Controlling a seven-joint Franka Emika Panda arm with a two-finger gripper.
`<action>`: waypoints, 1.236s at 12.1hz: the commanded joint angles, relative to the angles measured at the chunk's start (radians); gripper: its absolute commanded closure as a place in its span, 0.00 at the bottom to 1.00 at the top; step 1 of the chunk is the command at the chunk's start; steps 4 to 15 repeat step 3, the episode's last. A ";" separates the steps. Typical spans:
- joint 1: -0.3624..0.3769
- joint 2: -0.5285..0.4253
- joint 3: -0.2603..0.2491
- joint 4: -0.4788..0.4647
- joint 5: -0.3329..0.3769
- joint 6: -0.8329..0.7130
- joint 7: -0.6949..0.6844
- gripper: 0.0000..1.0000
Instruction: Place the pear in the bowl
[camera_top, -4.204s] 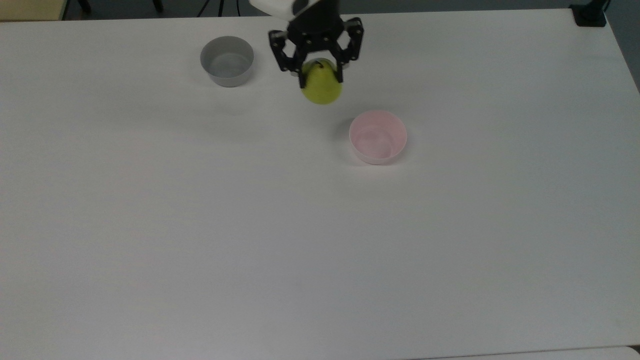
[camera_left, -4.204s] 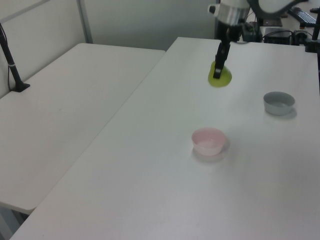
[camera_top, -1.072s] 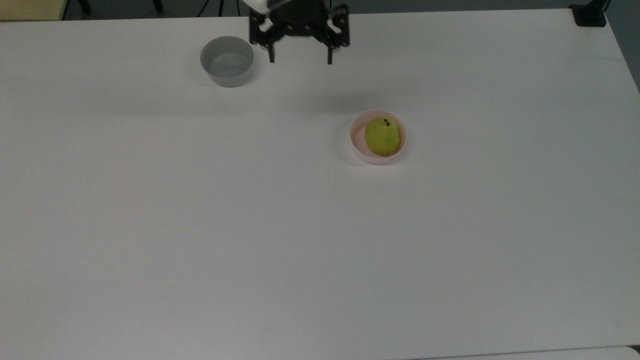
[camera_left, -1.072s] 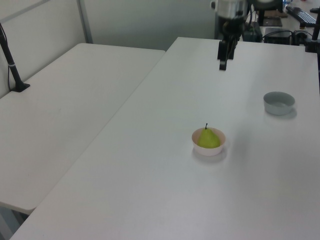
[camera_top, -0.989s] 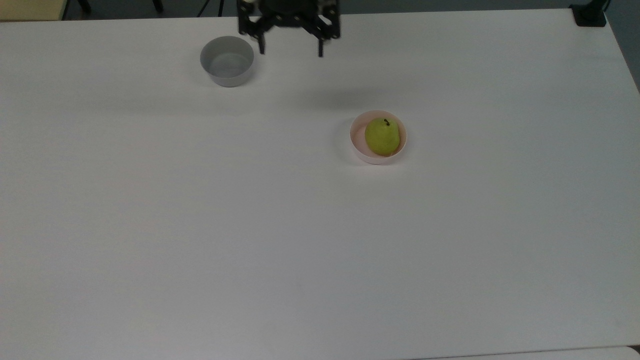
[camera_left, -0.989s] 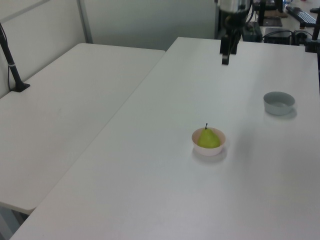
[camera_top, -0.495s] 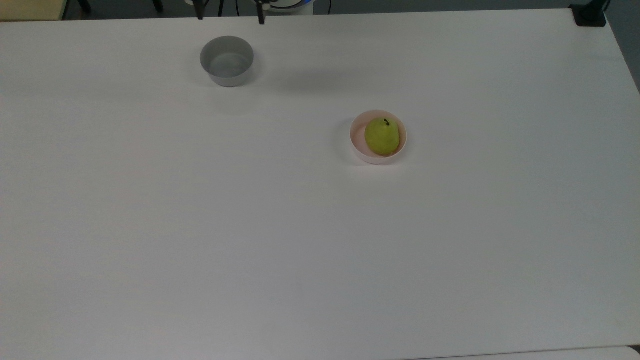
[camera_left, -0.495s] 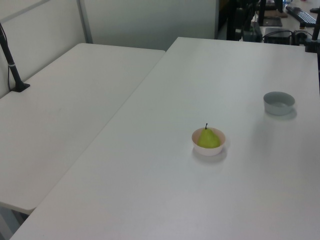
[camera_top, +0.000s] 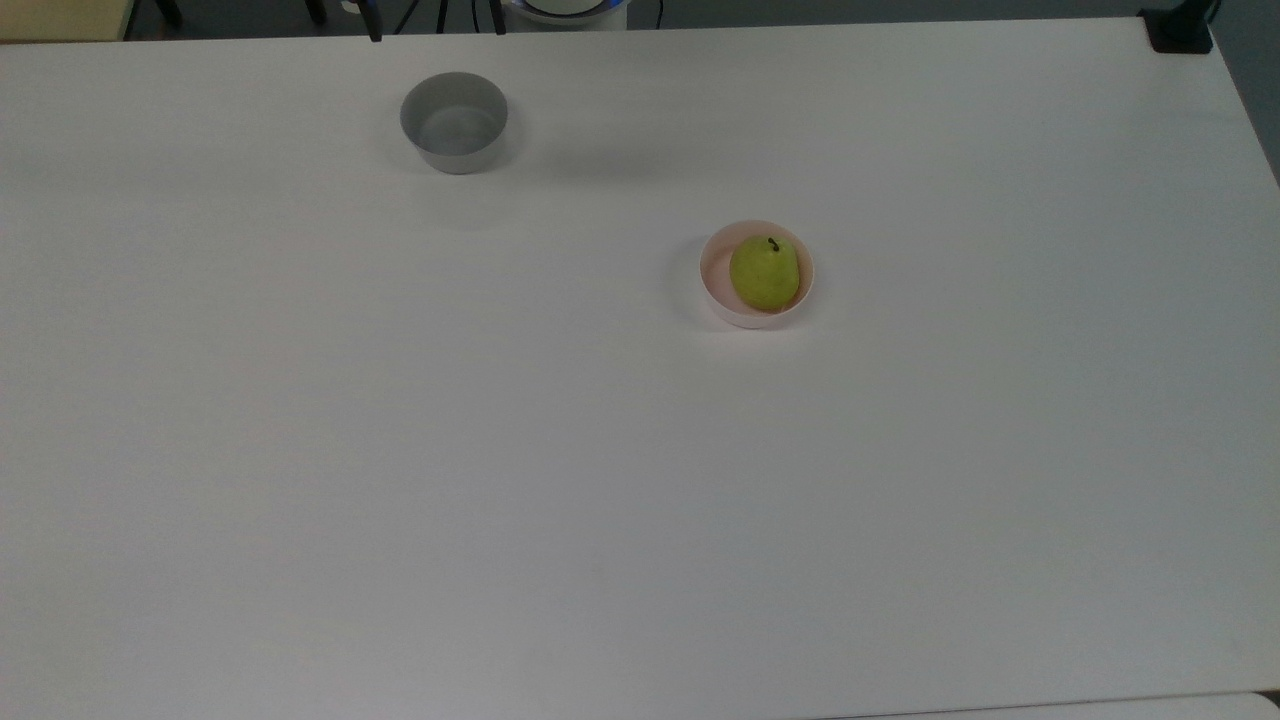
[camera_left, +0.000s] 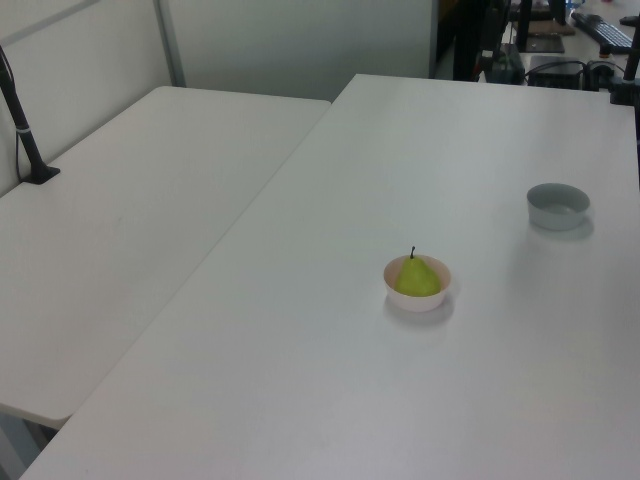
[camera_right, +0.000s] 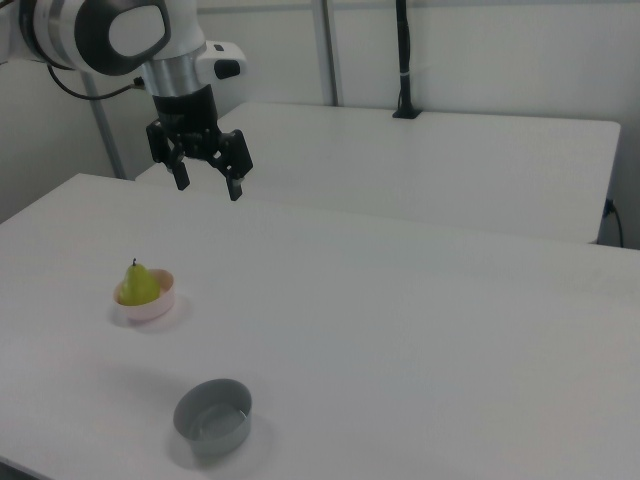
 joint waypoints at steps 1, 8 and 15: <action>-0.003 -0.003 0.004 0.000 0.018 -0.009 -0.022 0.00; -0.003 -0.003 0.006 -0.001 0.018 -0.009 -0.026 0.00; -0.003 -0.003 0.006 -0.001 0.018 -0.009 -0.026 0.00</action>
